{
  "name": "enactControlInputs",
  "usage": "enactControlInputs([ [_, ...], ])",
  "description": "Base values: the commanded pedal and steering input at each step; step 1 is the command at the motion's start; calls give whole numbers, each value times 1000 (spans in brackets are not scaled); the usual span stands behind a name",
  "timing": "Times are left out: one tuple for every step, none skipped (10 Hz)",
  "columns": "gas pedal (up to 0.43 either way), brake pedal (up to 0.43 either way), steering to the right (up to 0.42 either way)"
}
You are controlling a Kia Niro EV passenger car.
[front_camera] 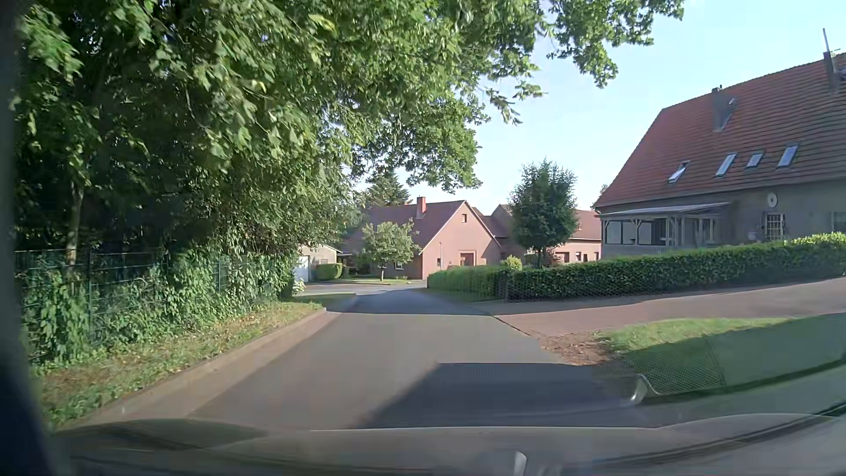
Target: Follow the waypoints while adhering to traffic rules and regulations
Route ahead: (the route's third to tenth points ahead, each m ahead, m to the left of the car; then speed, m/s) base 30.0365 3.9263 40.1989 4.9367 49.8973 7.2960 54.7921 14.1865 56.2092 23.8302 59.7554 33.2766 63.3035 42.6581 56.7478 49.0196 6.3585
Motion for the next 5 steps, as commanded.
enactControlInputs([
  [87,6,-34],
  [87,6,-33],
  [87,6,-33],
  [87,6,-33],
  [87,6,-32],
])
